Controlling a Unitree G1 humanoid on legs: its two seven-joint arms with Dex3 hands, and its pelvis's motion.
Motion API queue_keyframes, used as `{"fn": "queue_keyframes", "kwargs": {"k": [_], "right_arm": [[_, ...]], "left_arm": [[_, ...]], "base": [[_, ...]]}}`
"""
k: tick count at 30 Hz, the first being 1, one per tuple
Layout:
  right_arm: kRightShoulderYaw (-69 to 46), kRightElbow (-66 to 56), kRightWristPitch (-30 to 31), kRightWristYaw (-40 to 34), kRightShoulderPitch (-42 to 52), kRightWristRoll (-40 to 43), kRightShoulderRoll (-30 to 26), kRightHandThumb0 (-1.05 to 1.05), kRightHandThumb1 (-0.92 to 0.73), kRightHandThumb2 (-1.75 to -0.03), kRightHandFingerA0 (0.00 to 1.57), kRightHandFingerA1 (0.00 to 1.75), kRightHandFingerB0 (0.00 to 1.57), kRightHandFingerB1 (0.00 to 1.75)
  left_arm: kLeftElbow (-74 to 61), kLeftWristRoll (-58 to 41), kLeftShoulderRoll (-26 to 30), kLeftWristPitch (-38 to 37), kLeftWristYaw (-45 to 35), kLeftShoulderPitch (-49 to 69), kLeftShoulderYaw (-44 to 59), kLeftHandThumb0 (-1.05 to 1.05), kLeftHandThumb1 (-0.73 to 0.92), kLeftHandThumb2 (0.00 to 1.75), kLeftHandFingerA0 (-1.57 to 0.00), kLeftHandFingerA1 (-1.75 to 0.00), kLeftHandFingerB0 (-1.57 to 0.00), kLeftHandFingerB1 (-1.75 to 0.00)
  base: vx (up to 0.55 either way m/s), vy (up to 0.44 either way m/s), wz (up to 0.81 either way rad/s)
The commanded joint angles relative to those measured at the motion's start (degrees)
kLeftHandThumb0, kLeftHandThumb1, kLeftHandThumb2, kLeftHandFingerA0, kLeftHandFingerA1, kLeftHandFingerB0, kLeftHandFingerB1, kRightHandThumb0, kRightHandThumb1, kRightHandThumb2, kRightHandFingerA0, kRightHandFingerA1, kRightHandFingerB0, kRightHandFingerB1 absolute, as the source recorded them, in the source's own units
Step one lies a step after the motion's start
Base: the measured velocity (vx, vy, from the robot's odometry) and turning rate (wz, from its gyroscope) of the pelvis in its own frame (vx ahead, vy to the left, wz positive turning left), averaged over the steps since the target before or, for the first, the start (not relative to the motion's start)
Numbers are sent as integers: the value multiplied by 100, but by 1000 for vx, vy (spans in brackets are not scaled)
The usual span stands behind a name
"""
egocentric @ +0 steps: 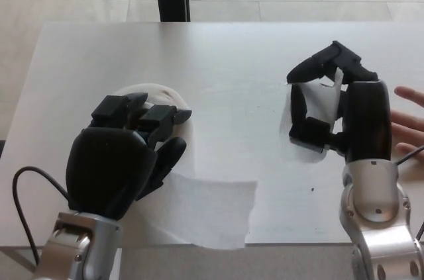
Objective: A toilet paper roll is kept in the middle of the desk infront of the robot. The robot places its left hand on the top of the toilet paper roll to hold it still and uses its right hand to tear off a piece of toilet paper from it and hands the paper to a person
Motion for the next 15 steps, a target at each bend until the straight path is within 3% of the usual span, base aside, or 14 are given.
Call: {"fn": "queue_keyframes", "kwargs": {"k": [1, 2, 3, 4, 5, 6, 7, 9, 10, 11, 13, 15], "right_arm": [[-2510, -1104, 749, -3139, -1910, 5253, 2091, -31, -84, -89, 105, 175, 67, 175], [-2601, -1057, 677, -3210, -2050, 5388, 1989, -29, -72, -107, 104, 175, 70, 175], [-2710, -998, 652, -3274, -2212, 5449, 1866, -31, -83, -95, 101, 175, 69, 175], [-2788, -960, 655, -3352, -2328, 5469, 1796, -31, -83, -95, 101, 175, 69, 175], [-2875, -925, 618, -3345, -2457, 5505, 1660, -26, -84, -91, 99, 175, 53, 174], [-2972, -834, 640, -3190, -2587, 5372, 1450, -17, -59, -130, 95, 175, 53, 175], [-3144, -660, 771, -2864, -2817, 5048, 1041, -18, -51, -142, 97, 175, 63, 175], [-3256, -456, 963, -2266, -2939, 4692, 599, -17, -56, -135, 96, 175, 64, 175], [-3248, -301, 1242, -1486, -2911, 4114, 14, -18, -71, -108, 99, 175, 65, 169], [-3263, -282, 1286, -1395, -2920, 4047, -44, -18, -71, -108, 99, 175, 65, 169], [-3255, -106, 1464, -693, -2845, 3534, -653, -14, -68, -107, 95, 175, 75, 153], [-3183, 174, 1653, -43, -2733, 2985, -1320, -8, -48, -133, 95, 175, 74, 152]], "left_arm": [[665, 307, 186, 107, 27, 742, -166, -44, 82, 68, -36, -56, -51, -47], [675, 291, 183, 92, 28, 763, -178, -44, 83, 68, -32, -55, -49, -46], [639, 286, 192, 111, -3, 824, -182, -44, 83, 68, -32, -55, -49, -46], [612, 293, 203, 122, 5, 877, -177, -44, 83, 68, -32, -55, -49, -46], [587, 301, 222, 127, 1, 911, -169, -44, 83, 68, -32, -55, -49, -46], [634, 290, 232, 81, 57, 916, -168, -44, 83, 67, -37, -57, -52, -47], [704, 303, 267, 21, 136, 916, -174, -44, 84, 69, -36, -58, -51, -47], [689, 305, 335, -5, 141, 920, -133, -44, 83, 68, -36, -58, -52, -48], [623, 243, 332, 74, 2, 920, -79, -43, 83, 68, -38, -53, -52, -46], [615, 235, 335, 82, -12, 918, -71, -43, 83, 68, -38, -53, -52, -46], [594, 207, 358, 64, 22, 937, -20, -44, 84, 67, -34, -55, -52, -46], [491, 169, 388, 81, -32, 977, 39, -44, 83, 67, -35, -56, -52, -46]], "base": [[0, 0, 0], [0, 0, 0], [0, 0, 0], [0, 0, 0], [0, 0, 0], [0, 0, 0], [0, 0, 0], [0, 0, 0], [0, 0, 0], [0, 0, 0], [0, 0, 0], [0, 0, 0]]}}
